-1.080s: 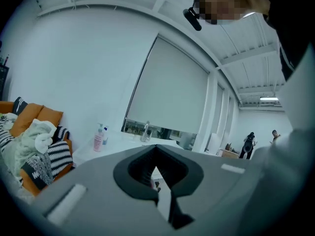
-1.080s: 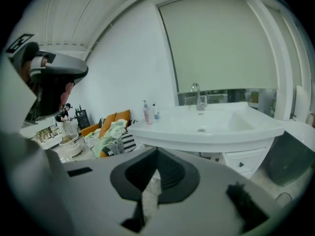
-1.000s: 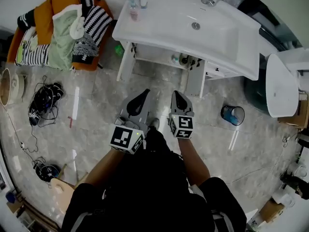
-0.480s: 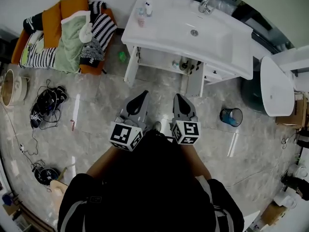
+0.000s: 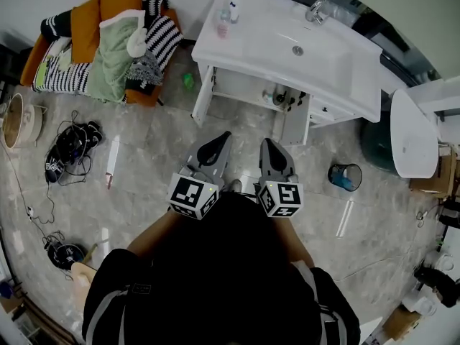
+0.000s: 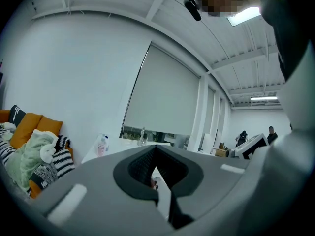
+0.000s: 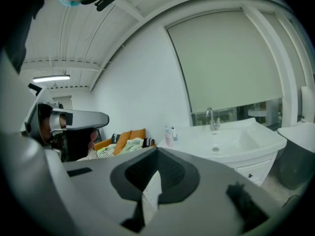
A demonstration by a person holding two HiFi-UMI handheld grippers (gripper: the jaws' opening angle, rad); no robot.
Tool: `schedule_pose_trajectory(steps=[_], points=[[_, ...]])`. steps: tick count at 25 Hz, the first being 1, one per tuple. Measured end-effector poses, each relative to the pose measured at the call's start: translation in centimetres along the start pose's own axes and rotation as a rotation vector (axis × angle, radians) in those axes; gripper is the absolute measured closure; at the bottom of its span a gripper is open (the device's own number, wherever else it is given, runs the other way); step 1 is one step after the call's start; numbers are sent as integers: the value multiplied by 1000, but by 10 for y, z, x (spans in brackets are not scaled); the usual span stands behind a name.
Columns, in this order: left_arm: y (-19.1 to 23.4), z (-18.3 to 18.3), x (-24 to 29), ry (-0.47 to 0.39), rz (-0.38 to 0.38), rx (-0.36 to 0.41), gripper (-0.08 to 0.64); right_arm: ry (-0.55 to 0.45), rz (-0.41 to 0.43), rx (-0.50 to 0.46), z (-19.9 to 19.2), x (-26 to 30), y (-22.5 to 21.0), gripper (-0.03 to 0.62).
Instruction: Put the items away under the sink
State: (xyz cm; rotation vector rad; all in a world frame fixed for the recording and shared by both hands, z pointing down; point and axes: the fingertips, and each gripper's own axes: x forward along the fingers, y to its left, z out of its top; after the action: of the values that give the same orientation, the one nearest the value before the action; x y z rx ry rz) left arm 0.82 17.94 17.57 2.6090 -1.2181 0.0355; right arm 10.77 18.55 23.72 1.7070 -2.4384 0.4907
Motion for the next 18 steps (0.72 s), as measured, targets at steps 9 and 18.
schedule_pose_trajectory(steps=[9, 18], points=[[20, 2, 2, 7, 28, -38, 554, 2, 15, -33, 5, 12, 12, 577], [53, 16, 2, -21, 49, -29, 554, -2, 5, -44, 8, 33, 20, 577]])
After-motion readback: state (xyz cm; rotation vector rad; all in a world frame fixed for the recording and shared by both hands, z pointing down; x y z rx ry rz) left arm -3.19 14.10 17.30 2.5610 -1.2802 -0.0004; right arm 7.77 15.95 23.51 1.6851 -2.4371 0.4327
